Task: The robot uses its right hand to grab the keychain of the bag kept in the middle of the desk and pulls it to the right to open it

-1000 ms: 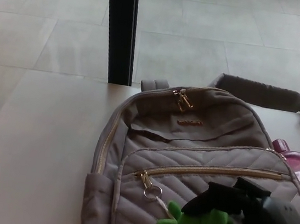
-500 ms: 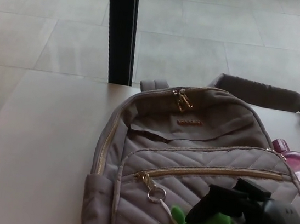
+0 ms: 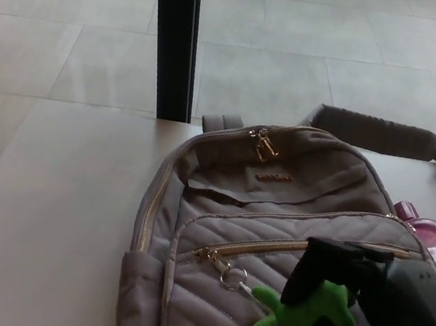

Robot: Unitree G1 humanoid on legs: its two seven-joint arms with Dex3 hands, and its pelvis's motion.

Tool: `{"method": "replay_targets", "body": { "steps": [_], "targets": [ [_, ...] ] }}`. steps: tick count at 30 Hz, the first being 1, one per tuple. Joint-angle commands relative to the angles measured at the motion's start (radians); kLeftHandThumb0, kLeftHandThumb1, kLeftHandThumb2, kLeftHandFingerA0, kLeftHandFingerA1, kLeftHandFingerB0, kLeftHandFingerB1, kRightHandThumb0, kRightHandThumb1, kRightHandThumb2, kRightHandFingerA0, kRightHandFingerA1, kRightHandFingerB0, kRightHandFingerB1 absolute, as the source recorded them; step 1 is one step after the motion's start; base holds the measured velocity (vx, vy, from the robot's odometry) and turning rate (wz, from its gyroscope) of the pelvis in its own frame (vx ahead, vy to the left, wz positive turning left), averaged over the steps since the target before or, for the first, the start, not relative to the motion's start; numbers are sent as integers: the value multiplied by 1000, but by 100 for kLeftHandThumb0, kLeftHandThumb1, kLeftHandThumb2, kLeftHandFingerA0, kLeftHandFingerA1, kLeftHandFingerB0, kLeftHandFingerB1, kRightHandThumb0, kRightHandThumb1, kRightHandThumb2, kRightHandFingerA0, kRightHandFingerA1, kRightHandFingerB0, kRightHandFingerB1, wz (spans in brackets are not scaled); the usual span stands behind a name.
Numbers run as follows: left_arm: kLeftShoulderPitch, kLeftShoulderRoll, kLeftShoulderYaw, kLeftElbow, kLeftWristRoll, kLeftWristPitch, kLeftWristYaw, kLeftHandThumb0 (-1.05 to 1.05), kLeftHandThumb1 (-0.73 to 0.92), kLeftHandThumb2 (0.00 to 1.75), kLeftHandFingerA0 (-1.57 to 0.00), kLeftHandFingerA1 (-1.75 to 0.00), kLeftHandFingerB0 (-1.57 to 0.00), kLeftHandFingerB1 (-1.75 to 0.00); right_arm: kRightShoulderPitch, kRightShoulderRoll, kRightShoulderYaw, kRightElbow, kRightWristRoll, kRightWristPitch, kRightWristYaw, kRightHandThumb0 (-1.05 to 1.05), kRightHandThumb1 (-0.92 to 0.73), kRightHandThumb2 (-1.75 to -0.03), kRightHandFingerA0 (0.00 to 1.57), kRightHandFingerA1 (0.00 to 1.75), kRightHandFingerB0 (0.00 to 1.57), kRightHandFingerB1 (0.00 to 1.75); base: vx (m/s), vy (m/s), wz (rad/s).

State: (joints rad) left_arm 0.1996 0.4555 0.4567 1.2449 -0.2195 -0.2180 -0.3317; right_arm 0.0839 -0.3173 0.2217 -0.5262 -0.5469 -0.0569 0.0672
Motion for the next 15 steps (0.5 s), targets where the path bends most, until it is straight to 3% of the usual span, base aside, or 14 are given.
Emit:
{"method": "replay_targets", "body": {
  "steps": [1, 6, 7, 8, 9, 10, 11, 12, 13, 15],
  "targets": [
    [5, 9, 6, 0, -7, -14, 9, -84, 92, 73, -52, -54, -47, -38, -63, 0, -41, -5, 16, 64, 61, -16, -39, -144, 106, 175, 85, 171, 0, 0, 0],
    [3, 9, 3, 4, -1, -17, 17, -84, 92, 74, -52, -49, -46, -38, -86, -3, -63, -11, 14, 68, 75, -19, -39, -143, 105, 175, 84, 171, 0, 0, 0],
    [4, 6, 13, -1, -14, -9, 8, -91, 79, 90, -48, -55, -42, -43, -100, -9, -65, -1, 12, 60, 78, -20, -40, -142, 105, 175, 84, 169, 0, 0, 0],
    [4, 6, 13, 1, -14, -9, 7, -84, 92, 73, -51, -51, -47, -38, -104, -11, -69, 0, 12, 59, 79, -17, -39, -141, 106, 175, 85, 167, 0, 0, 0],
    [3, 5, 19, 3, -20, -5, 4, -85, 92, 72, -51, -52, -47, -38, -111, -12, -73, 5, 16, 54, 80, -16, -37, -142, 106, 175, 83, 170, 0, 0, 0],
    [3, 5, 27, 7, -29, 0, -5, -92, 77, 92, -47, -57, -41, -44, -121, -15, -80, 12, 21, 46, 81, -16, -40, -139, 105, 175, 80, 172, 0, 0, 0],
    [3, 5, 30, 9, -30, 0, -12, -92, 77, 92, -47, -57, -41, -44, -126, -18, -85, 14, 21, 46, 83, -16, -40, -139, 105, 175, 80, 172, 0, 0, 0],
    [4, 6, 28, 10, -25, -3, -8, -92, 78, 89, -48, -56, -43, -43, -151, -29, -109, 21, 36, 57, 96, -16, -36, -146, 107, 175, 80, 173, 0, 0, 0],
    [2, 5, 30, 9, -24, 2, -1, -86, 92, 72, -51, -52, -48, -38, -160, -33, -120, 26, 39, 54, 99, -17, -36, -147, 107, 175, 82, 172, 0, 0, 0],
    [1, 5, 32, 9, -23, 3, 0, -86, 92, 72, -51, -52, -48, -38, -161, -32, -123, 28, 39, 52, 102, -17, -36, -147, 107, 175, 82, 172, 0, 0, 0]
  ]
}}
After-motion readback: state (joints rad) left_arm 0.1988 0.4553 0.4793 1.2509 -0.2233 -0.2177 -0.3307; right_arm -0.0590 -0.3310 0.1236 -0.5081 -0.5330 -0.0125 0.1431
